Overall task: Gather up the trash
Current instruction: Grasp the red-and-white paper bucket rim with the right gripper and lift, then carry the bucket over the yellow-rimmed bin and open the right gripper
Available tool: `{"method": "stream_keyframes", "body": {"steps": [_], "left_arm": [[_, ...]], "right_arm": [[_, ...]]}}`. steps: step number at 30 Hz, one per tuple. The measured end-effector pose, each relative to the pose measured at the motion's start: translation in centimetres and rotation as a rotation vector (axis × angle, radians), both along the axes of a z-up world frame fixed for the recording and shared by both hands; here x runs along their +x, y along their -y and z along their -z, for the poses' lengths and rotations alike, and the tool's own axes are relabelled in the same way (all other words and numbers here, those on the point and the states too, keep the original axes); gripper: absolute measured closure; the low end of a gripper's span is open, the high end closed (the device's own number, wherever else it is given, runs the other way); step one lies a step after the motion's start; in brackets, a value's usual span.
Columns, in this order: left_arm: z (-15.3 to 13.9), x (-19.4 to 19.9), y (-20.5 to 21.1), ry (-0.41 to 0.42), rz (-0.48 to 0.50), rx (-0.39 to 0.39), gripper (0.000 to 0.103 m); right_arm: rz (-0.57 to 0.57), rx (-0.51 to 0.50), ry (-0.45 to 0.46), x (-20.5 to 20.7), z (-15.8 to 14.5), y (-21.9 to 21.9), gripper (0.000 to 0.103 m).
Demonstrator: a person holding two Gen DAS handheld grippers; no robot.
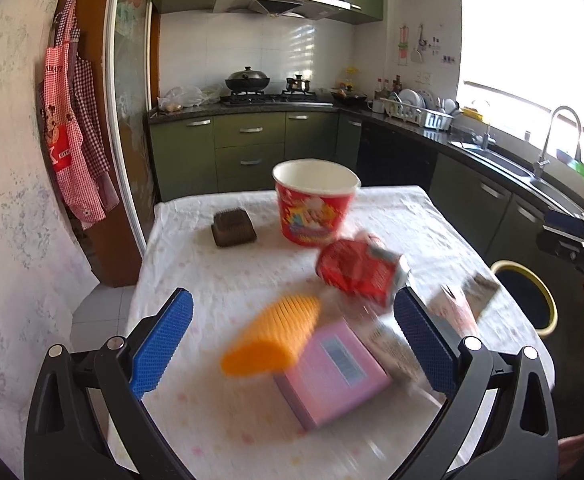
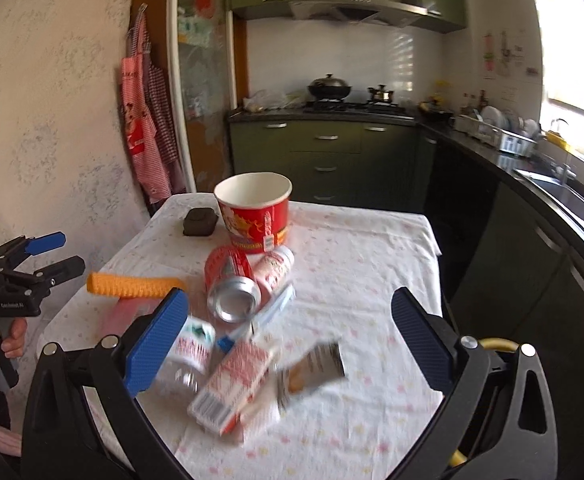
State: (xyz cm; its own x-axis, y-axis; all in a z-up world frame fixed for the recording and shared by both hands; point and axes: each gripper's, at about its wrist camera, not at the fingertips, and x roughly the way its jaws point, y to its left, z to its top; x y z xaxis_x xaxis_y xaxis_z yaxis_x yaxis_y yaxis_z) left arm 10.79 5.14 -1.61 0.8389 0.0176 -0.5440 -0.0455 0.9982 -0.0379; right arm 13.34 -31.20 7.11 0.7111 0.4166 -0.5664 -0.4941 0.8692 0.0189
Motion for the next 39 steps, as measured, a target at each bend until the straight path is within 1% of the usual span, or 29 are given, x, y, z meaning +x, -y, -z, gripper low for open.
{"method": "stream_keyframes", "body": {"steps": [3, 5, 7, 8, 9, 11, 12, 13, 14, 15, 16, 17, 19, 20, 21, 22, 24, 25, 26, 27, 29, 32, 34, 36, 39], "left_arm": [[-0.8, 2.3, -1.0, 0.011, -0.002, 0.003, 0.004], [-1.2, 3.5, -1.6, 0.017, 0.004, -0.001, 0.004], [-1.3, 4.6, -1.8, 0.019, 0.012, 0.000, 0.004], [-1.3, 5.1, -1.9, 0.019, 0.017, 0.004, 0.004], [-1.2, 5.4, -1.9, 0.016, 0.020, 0.008, 0.004], [-0.8, 6.2, -2.0, 0.008, 0.026, 0.010, 0.004], [-0.6, 6.6, -2.1, 0.002, 0.031, 0.006, 0.004], [-0.4, 6.9, -2.2, -0.003, 0.036, 0.001, 0.004], [-0.1, 7.2, -2.3, -0.010, 0.040, -0.005, 0.004], [0.2, 7.5, -2.4, -0.016, 0.041, -0.011, 0.004], [0.5, 7.6, -2.6, -0.021, 0.041, -0.015, 0.004], [0.8, 7.9, -2.8, -0.030, 0.041, -0.023, 0.004], [1.3, 8.2, -3.2, -0.042, 0.047, -0.041, 0.004], [1.6, 8.4, -3.3, -0.048, 0.050, -0.049, 0.004], [1.8, 8.6, -3.4, -0.053, 0.052, -0.053, 0.004], [2.0, 8.6, -3.4, -0.058, 0.053, -0.056, 0.004], [2.5, 8.8, -3.5, -0.065, 0.055, -0.064, 0.004], [2.6, 8.9, -3.5, -0.068, 0.057, -0.070, 0.004], [2.8, 8.9, -3.4, -0.074, 0.062, -0.077, 0.004], [2.9, 8.9, -3.4, -0.076, 0.065, -0.080, 0.004], [3.0, 8.6, -3.2, -0.075, 0.069, -0.079, 0.004], [2.6, 7.8, -2.9, -0.066, 0.069, -0.073, 0.004], [2.2, 7.2, -2.8, -0.056, 0.067, -0.075, 0.004], [1.6, 6.4, -2.8, -0.044, 0.068, -0.076, 0.004], [0.9, 5.1, -2.3, -0.027, 0.070, -0.066, 0.004]], "right_arm": [[-0.025, -0.039, -0.044, 4.4, -1.1, -2.2, 0.006], [-0.033, -0.069, -0.088, 7.9, -1.3, -3.8, 0.006], [-0.029, -0.072, -0.175, 12.2, -1.2, -5.3, 0.006], [-0.032, -0.055, -0.240, 14.7, -0.8, -6.1, 0.006], [-0.033, -0.046, -0.286, 16.6, -0.5, -6.6, 0.006], [-0.027, -0.055, -0.361, 20.3, 0.3, -8.2, 0.007], [-0.017, -0.072, -0.392, 22.2, 0.9, -9.1, 0.012], [-0.009, -0.081, -0.423, 23.9, 1.5, -9.9, 0.023], [-0.001, -0.086, -0.460, 25.5, 2.2, -10.6, 0.029], [0.008, -0.085, -0.490, 26.8, 2.8, -11.1, 0.038], [0.016, -0.092, -0.519, 27.8, 3.4, -11.6, 0.045], [0.026, -0.107, -0.547, 28.8, 4.1, -12.2, 0.047], [0.032, -0.131, -0.571, 30.0, 5.0, -12.8, 0.051], [0.035, -0.147, -0.579, 30.3, 5.4, -13.2, 0.059], [0.037, -0.161, -0.585, 30.5, 5.7, -13.6, 0.069], [0.035, -0.174, -0.591, 30.8, 6.0, -13.9, 0.074], [0.035, -0.200, -0.605, 31.1, 6.6, -14.4, 0.075], [0.035, -0.209, -0.609, 31.3, 6.8, -14.7, 0.079], [0.035, -0.216, -0.619, 31.4, 7.1, -14.8, 0.084], [0.037, -0.222, -0.624, 31.5, 7.3, -15.0, 0.096], [0.038, -0.225, -0.629, 31.7, 7.6, -15.1, 0.097], [0.030, -0.194, -0.643, 31.5, 7.2, -14.8, 0.099], [0.040, -0.176, -0.618, 31.2, 6.0, -14.4, 0.099], [0.043, -0.121, -0.604, 30.9, 4.2, -13.0, 0.099], [0.062, -0.053, -0.567, 29.6, 1.1, -9.3, 0.099]]}}
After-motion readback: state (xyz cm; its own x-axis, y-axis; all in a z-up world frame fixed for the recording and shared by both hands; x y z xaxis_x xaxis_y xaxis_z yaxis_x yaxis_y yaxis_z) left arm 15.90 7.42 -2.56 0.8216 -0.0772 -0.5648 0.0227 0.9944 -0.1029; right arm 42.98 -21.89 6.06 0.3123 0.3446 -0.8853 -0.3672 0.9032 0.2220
